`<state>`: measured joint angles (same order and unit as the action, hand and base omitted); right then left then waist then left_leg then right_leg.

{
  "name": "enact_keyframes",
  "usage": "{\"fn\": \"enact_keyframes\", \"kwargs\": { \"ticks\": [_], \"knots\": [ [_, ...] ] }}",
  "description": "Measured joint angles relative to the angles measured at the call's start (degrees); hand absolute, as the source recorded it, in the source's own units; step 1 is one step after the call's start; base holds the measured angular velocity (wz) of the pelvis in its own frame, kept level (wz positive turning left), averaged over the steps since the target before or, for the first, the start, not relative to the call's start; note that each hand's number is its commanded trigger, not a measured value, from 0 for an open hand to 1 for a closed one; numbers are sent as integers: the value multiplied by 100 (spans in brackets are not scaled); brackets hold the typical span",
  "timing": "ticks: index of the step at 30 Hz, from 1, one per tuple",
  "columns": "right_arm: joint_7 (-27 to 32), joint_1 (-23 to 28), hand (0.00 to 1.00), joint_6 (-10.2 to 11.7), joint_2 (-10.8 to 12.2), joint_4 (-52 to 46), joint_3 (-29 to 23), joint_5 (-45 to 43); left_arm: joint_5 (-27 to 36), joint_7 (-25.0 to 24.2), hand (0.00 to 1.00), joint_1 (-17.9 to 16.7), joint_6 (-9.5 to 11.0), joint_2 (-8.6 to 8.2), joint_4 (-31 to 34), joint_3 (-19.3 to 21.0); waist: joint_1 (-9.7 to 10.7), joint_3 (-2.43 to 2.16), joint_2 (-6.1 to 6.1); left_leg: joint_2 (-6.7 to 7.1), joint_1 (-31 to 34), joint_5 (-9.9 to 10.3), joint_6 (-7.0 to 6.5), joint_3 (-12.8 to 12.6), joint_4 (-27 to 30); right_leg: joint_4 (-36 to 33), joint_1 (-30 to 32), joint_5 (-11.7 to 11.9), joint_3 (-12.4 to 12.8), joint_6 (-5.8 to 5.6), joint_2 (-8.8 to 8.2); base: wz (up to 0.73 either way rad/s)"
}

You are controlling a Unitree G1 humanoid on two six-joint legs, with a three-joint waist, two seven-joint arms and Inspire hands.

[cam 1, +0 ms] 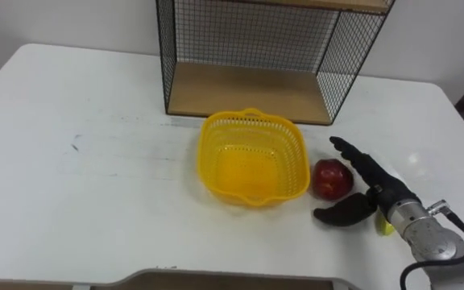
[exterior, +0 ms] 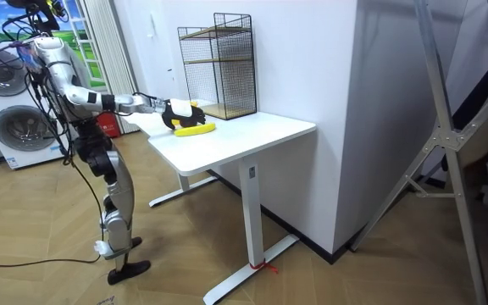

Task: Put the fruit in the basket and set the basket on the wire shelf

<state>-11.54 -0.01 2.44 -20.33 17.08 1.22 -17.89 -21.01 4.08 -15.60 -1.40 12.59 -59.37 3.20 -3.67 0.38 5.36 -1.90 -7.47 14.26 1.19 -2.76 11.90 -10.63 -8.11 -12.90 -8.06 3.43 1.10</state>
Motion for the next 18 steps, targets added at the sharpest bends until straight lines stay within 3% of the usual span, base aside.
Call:
{"fn": "enact_keyframes", "kwargs": {
  "ticks": [7, 13, 14, 15, 16, 18],
  "knots": [
    [-98, -145, 0, -127, -9, 180, 41, -147, 10, -16, 0, 25, -126, 28, 1, -5, -1, -4, 6, 14, 28, -3, -5, -3, 86, -3, -6, 0, 13, 0, -9, 0],
    [-279, -204, 0, -256, -17, 254, 142, -172, 7, -217, 0, 30, -231, 97, 23, -8, -20, -39, 71, 21, 6, -9, -13, 15, 88, 4, -11, 0, 14, 0, -16, 0],
    [-304, -219, 4, -258, -17, 272, 149, -172, 9, -245, 0, 30, -235, 117, 22, -29, -20, -36, 76, 22, 4, -9, -13, 14, 87, 5, -14, 1, 18, -3, -15, 0],
    [-328, -235, 67, -257, -18, 299, 149, -172, 10, -250, 0, 31, -236, 146, 20, -90, -16, -35, 79, 24, 1, -10, -15, 15, 86, 4, -26, 5, 17, -7, -16, 0],
    [-346, -243, 100, -257, -20, 310, 147, -181, 15, -250, 0, 30, -236, 163, 17, -136, -13, -35, 78, 24, -4, -11, -15, 15, 87, 3, -35, 8, 12, -9, -16, 0],
    [-367, -355, 100, -254, -20, 500, 160, -215, 18, -250, 0, 34, -240, 177, -35, -223, 13, -33, 77, 27, -34, -11, -16, 18, 87, 19, -97, 15, 2, -12, -17, 0]
  ]
}}
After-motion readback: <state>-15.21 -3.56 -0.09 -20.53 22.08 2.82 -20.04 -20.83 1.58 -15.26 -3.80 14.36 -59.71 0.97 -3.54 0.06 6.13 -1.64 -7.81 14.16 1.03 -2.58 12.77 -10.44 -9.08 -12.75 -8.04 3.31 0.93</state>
